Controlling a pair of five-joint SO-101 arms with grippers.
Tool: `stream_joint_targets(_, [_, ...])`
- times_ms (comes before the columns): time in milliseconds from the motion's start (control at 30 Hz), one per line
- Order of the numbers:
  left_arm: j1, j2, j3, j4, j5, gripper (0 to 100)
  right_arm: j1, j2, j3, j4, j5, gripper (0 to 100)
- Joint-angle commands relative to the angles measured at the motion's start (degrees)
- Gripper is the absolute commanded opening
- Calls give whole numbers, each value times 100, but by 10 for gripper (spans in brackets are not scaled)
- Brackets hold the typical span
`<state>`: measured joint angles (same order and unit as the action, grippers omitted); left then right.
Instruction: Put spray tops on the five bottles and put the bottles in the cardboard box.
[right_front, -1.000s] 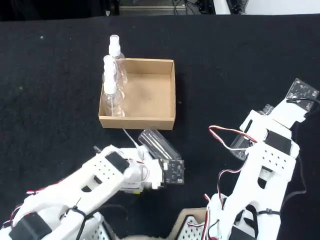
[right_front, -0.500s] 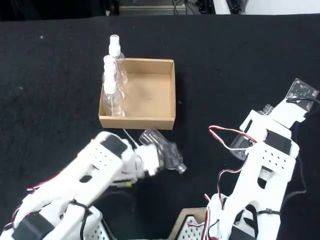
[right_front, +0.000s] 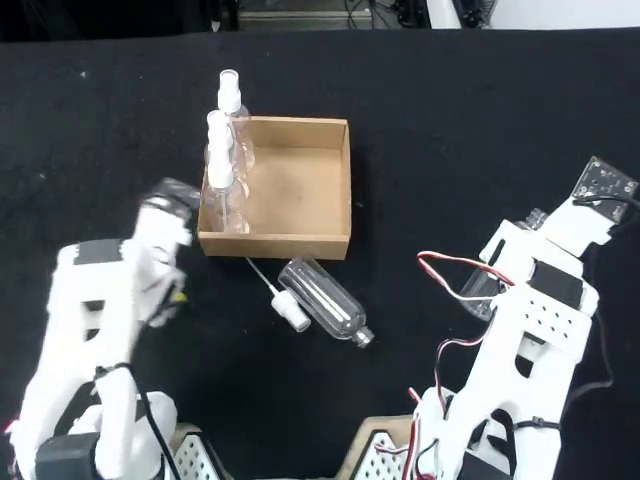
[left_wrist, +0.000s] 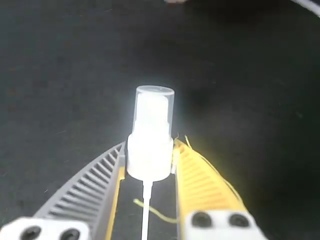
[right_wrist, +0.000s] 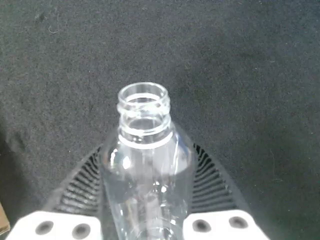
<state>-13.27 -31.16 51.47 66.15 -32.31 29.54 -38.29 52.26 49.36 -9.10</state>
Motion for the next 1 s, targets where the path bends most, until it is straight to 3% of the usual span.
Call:
stream_joint_targets(0, [-910,-44,-426,-246,88,102,-185,-4,-180,-114,-53,32])
stream_joint_targets(233, [-1789,-70,-2026,-202,1020,98,-615,-22,-198,0,-9,28])
stream_joint_targets(433, [-1815,-79,-4242,422,2251,98,-1319,-347,-400,475,9,28])
stream_joint_targets(733, [-488,-70,-6976,607,3903,101,-2971,-1745,-409,378,475,28])
stream_joint_targets(967, [1095,-44,-8725,598,4457,102,-3798,-2079,-374,-870,440,28])
